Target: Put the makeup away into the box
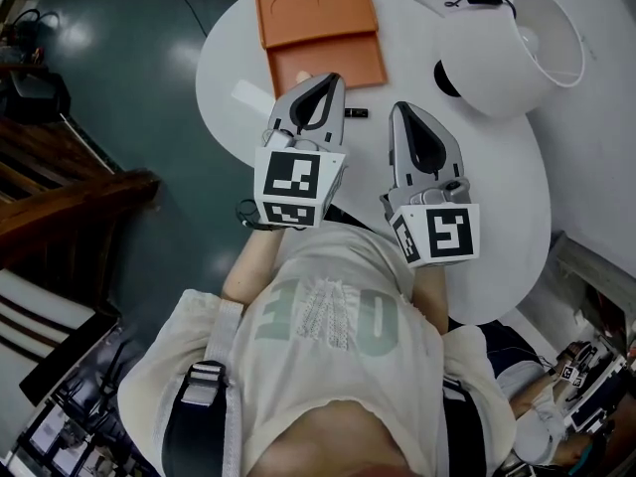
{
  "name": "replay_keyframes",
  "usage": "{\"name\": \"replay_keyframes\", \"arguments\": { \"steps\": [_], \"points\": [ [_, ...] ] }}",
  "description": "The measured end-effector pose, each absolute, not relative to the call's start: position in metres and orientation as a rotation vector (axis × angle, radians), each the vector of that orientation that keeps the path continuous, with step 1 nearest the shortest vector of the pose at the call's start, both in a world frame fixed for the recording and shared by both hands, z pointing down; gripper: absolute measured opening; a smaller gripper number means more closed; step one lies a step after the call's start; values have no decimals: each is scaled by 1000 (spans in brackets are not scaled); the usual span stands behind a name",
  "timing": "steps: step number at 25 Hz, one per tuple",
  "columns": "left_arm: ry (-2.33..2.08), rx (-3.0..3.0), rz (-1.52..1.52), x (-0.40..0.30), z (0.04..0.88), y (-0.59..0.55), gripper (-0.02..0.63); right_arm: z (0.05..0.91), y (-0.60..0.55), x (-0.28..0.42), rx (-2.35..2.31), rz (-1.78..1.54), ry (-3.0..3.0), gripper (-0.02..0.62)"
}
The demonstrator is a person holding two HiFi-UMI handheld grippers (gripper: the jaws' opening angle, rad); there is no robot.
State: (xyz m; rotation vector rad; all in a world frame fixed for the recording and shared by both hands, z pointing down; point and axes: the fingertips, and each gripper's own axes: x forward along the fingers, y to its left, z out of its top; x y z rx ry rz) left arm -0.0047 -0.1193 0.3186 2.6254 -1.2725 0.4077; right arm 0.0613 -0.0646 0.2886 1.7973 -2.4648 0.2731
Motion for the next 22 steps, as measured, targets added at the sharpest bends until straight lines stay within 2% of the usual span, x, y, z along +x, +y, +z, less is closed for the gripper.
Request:
{"name": "replay_keyframes", "arguments": {
  "steps": [5,8,9,11,13,18,22],
  "points": [
    [-1254,2596,429,-3,334,-122,6,289,-65,62,1792,271,-2463,5],
    [-1192,2609,560,4,360,-122,8,291,-65,62,1788,276,-2461,5],
    [-1148,2608,637,8,375,-121,21,292,-65,63,1788,283,-2458,5],
    [-1045,2592,796,15,408,-117,146,295,-65,63,1784,296,-2453,5],
    [-942,2586,946,22,437,-109,173,299,-65,63,1775,307,-2452,5],
    [-611,2636,1426,33,501,-87,176,307,-67,65,1750,332,-2458,5],
    [-483,2601,1625,31,533,-88,176,311,-66,63,1738,348,-2457,5]
  ]
}}
